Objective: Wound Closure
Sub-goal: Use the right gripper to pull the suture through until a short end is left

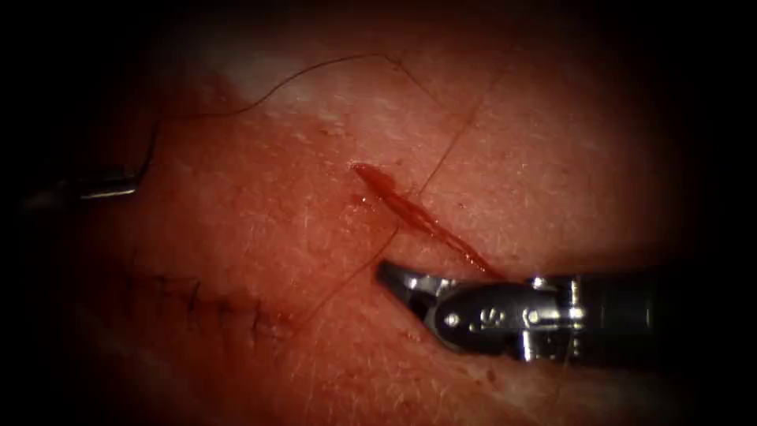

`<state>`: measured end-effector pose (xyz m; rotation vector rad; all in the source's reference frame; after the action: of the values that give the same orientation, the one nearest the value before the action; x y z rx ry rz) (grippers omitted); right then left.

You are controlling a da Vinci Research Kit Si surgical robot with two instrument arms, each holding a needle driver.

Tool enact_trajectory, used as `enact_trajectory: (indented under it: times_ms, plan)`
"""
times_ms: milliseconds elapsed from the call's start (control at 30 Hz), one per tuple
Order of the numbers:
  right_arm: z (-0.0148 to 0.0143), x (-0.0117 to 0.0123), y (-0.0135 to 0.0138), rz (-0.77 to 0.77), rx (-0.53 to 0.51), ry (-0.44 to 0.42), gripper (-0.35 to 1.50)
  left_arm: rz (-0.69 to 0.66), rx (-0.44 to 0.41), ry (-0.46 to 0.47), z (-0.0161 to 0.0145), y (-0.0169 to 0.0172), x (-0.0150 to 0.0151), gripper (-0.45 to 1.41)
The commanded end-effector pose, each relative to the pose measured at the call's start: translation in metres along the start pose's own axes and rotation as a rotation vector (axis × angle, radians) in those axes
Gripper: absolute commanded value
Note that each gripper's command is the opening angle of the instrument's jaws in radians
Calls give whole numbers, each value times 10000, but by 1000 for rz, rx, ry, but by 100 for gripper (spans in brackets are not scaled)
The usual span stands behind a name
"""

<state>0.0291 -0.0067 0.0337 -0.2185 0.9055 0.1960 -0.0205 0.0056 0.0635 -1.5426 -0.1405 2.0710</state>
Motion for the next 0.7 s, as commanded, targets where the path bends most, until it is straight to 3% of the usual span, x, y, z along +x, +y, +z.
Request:
enact_trajectory:
  times_ms: [33,133,267,300,600,667,700]
  plan:
    - [2,4,-11,3,7,0,-35,-3,-2,-2,5,5,-9,-45]
    - [0,7,-6,8,3,1,-35,-2,-2,-1,5,5,-9,-45]
    - [2,5,-2,11,-86,-8,89,-2,-2,-1,5,5,-10,-45]
    - [3,5,-1,13,-95,-9,99,-2,-2,-1,6,5,-10,-45]
    - [35,-10,6,-5,-97,-38,94,0,-2,-3,7,5,-12,-45]
    - [45,-16,5,-11,-86,-42,74,0,-2,-3,6,5,-12,-45]
    - [46,-16,6,-11,-82,-42,56,0,-2,-3,6,5,-12,-45]
